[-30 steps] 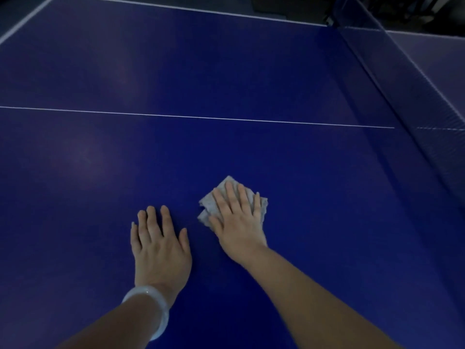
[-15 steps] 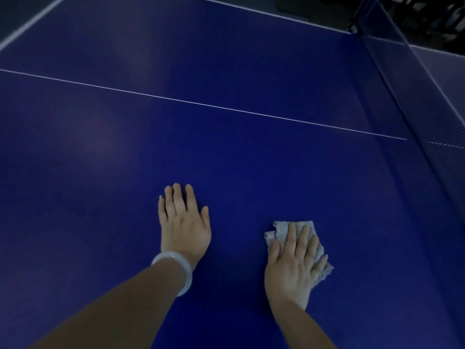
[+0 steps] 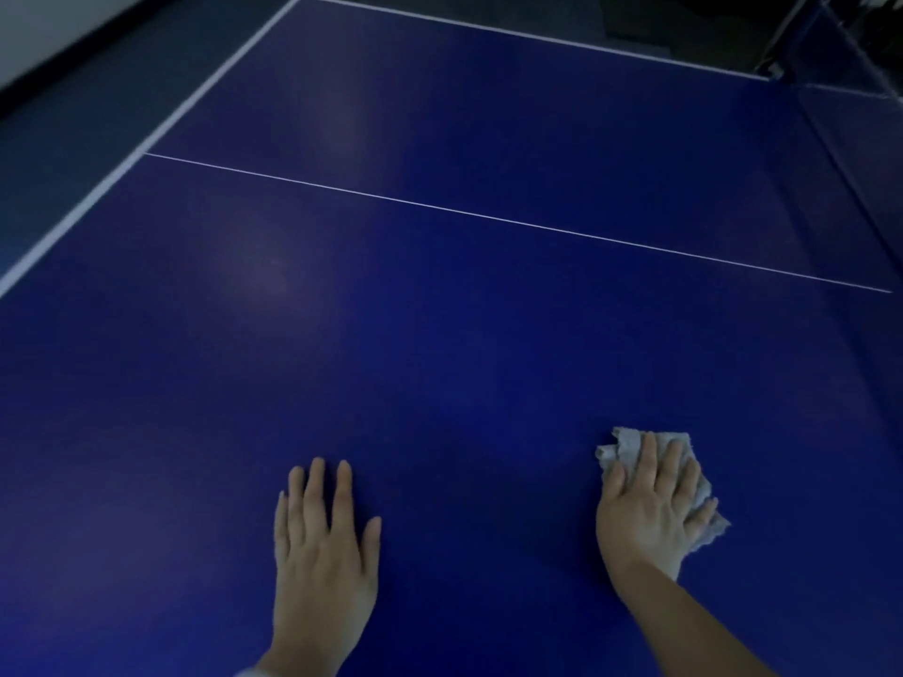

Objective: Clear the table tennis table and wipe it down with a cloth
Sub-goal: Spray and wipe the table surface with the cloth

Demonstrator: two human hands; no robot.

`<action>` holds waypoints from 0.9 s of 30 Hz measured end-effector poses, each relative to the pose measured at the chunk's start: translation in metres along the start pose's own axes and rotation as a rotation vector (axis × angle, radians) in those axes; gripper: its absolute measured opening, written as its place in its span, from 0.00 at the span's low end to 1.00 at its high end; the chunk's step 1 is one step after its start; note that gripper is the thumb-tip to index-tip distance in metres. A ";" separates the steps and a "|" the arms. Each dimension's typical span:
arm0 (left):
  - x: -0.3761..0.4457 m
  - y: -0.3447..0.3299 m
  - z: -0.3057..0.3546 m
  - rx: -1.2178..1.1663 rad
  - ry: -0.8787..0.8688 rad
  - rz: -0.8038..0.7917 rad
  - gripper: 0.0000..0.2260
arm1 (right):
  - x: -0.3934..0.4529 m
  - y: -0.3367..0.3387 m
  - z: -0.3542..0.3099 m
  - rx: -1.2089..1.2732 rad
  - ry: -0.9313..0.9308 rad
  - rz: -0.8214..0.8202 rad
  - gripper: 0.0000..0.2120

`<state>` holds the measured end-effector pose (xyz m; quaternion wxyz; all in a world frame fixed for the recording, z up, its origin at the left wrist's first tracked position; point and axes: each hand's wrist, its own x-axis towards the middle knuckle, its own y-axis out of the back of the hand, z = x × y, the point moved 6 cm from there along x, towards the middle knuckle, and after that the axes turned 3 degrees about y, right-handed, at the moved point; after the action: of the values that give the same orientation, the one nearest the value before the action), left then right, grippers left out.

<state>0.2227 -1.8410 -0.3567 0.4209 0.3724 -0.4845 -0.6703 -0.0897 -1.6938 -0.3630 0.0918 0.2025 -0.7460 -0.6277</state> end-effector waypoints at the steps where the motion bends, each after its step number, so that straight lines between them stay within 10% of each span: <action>1: -0.003 -0.001 -0.003 0.035 -0.011 -0.002 0.30 | -0.001 0.001 -0.006 0.013 -0.024 -0.007 0.28; 4: -0.006 -0.003 -0.002 0.108 -0.035 -0.011 0.29 | -0.014 -0.008 -0.046 -0.003 0.043 -0.065 0.29; 11: -0.005 0.001 0.000 0.119 -0.022 -0.030 0.28 | -0.085 -0.029 -0.079 -0.336 1.138 -0.124 0.27; 20: -0.003 -0.003 -0.002 0.117 -0.027 -0.026 0.27 | 0.038 -0.009 -0.073 -0.048 -0.033 -0.079 0.29; 27: -0.002 -0.004 -0.004 0.118 -0.031 -0.011 0.28 | -0.092 -0.044 -0.174 -0.185 0.827 -0.105 0.28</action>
<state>0.2259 -1.8400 -0.3618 0.3869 0.3888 -0.5277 -0.6486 0.0691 -1.8174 -0.3610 0.3688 0.4658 -0.5757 -0.5618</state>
